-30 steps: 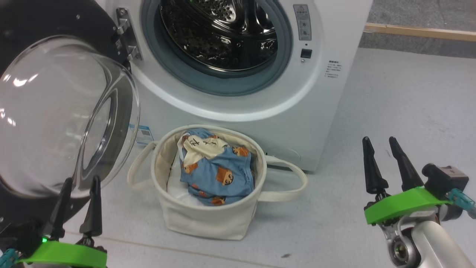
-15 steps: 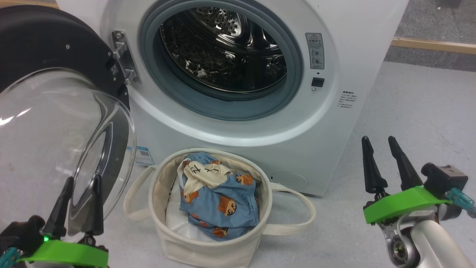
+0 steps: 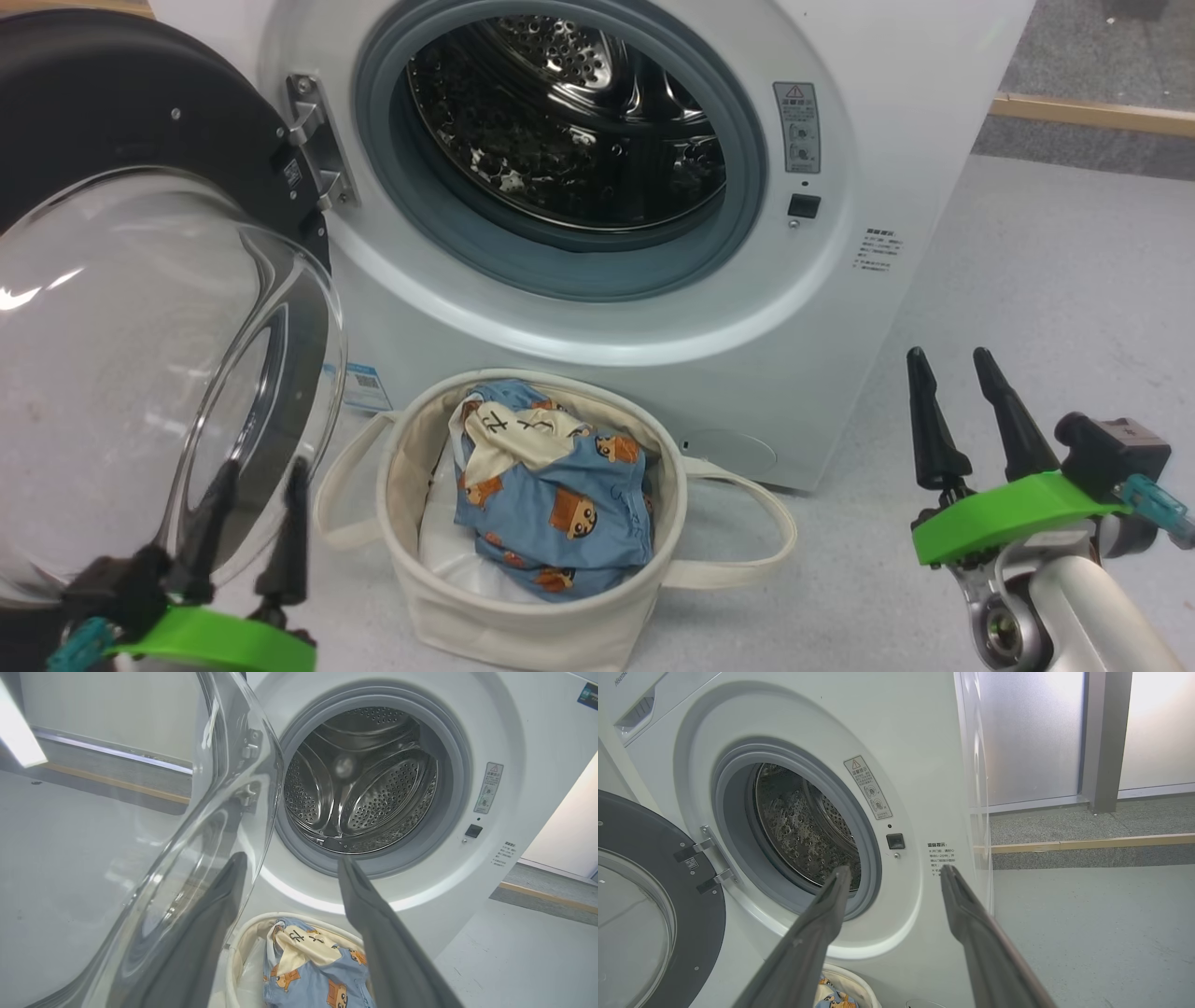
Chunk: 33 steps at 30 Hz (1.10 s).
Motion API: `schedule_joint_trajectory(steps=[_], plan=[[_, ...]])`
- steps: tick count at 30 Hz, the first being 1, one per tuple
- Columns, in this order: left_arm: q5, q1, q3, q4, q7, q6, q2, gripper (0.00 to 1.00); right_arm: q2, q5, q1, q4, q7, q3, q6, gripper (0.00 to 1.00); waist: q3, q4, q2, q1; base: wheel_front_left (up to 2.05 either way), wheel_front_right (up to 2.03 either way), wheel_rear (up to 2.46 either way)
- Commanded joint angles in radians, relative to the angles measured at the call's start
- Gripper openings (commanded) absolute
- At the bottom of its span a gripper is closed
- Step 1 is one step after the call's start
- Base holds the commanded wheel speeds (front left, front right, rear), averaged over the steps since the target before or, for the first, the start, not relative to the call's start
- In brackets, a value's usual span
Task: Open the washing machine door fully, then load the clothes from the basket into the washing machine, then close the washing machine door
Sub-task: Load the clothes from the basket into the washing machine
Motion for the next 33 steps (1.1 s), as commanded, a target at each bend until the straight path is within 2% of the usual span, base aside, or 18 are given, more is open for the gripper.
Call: schedule_joint_trajectory(steps=[1,7,16,21,25,28,33], plan=[[0.011,-0.062,0.019,-0.024,-0.004,0.001,0.015,1.0,-0.006,-0.008,-0.015,-0.025,-0.012,0.015,0.007,1.0,0.005,0.0,-0.0001,0.0001,0.0,0.0,0.0],[0.043,-0.113,-0.01,-0.007,-0.005,0.01,-0.011,1.0,-0.01,-0.015,-0.029,-0.03,-0.012,0.002,0.007,1.0,0.051,0.004,-0.0001,0.0001,0.0,0.0,0.0],[0.047,-0.21,-0.044,0.039,-0.006,-0.007,-0.063,1.0,-0.017,-0.03,-0.063,-0.056,-0.012,0.003,0.007,1.0,0.133,-0.007,-0.0001,0.0001,0.0,0.0,0.0],[0.004,-0.288,-0.089,0.144,-0.006,-0.015,-0.084,1.0,-0.029,-0.038,-0.092,-0.071,-0.012,0.001,0.007,1.0,0.197,-0.019,-0.0001,0.0001,0.0,0.0,0.0],[-0.085,-0.37,-0.173,0.268,0.001,-0.016,-0.092,1.0,-0.05,-0.047,-0.125,-0.085,-0.012,0.003,0.007,1.0,0.265,-0.024,-0.0001,0.0001,0.0,0.0,0.0],[-0.166,-0.442,-0.272,0.328,0.0,-0.017,-0.083,1.0,-0.065,-0.054,-0.153,-0.097,-0.012,0.004,0.007,1.0,0.318,-0.027,-0.0001,0.0001,0.0,0.0,0.0],[-0.295,-0.55,-0.355,0.473,0.002,-0.017,-0.074,1.0,-0.079,-0.063,-0.191,-0.114,-0.012,0.009,0.007,1.0,0.401,-0.035,-0.0001,0.0001,0.0,0.0,0.0]])
